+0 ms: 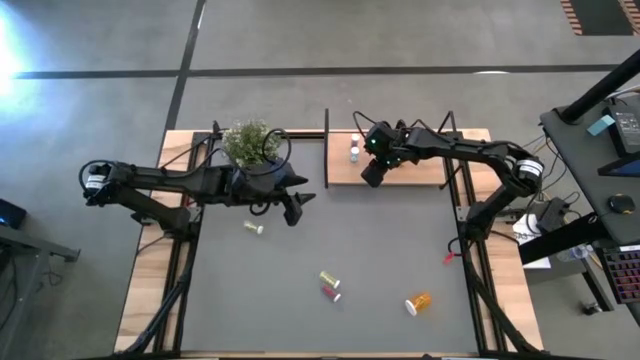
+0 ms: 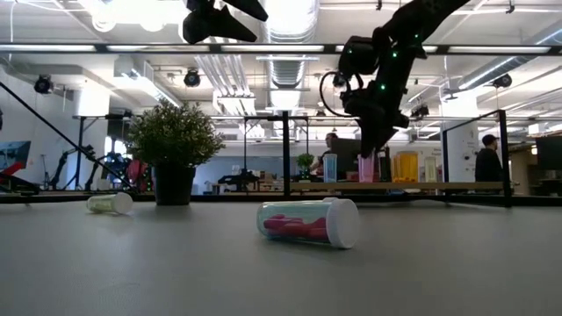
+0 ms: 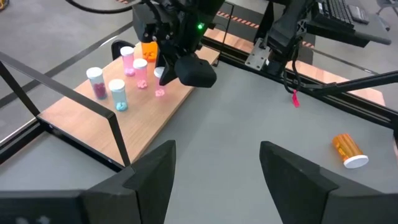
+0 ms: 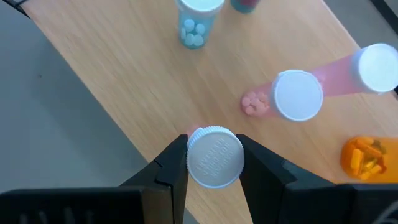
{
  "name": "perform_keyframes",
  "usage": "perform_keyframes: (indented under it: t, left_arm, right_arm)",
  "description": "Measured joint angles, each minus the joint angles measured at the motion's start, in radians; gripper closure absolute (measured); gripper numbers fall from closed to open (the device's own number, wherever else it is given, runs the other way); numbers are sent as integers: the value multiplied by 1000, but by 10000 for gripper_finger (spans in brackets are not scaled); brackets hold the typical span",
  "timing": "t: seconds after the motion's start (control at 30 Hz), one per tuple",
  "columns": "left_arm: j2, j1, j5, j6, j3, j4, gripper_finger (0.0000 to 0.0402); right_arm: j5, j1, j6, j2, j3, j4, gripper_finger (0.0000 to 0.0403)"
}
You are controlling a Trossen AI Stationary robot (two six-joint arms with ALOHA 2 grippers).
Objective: Pick and place medicine bottles onto shelf by color
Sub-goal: Put the pink pill bottle on the shelf aligned with the other pink pill bottles
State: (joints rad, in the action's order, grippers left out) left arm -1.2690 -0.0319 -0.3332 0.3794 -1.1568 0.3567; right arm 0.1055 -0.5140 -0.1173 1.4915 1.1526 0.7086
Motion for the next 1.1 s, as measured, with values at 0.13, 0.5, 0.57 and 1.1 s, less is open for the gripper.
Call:
perform_keyframes:
  t: [0.13, 0.5, 0.57, 1.1]
  left_arm:
    - [0, 0, 0, 0, 0, 1, 185]
    - [0, 0, 1, -1, 0, 3, 185]
    - [0, 0, 0, -1, 0, 5, 185]
    - [0, 0, 0, -1, 0, 6, 185]
  right_arm:
    - [0, 0, 6, 13, -1, 13, 291]
    - [7, 0, 25, 29, -1, 24, 291]
    - [7, 0, 29, 29, -1, 24, 291]
    - [7, 1, 32, 16, 2, 64, 200]
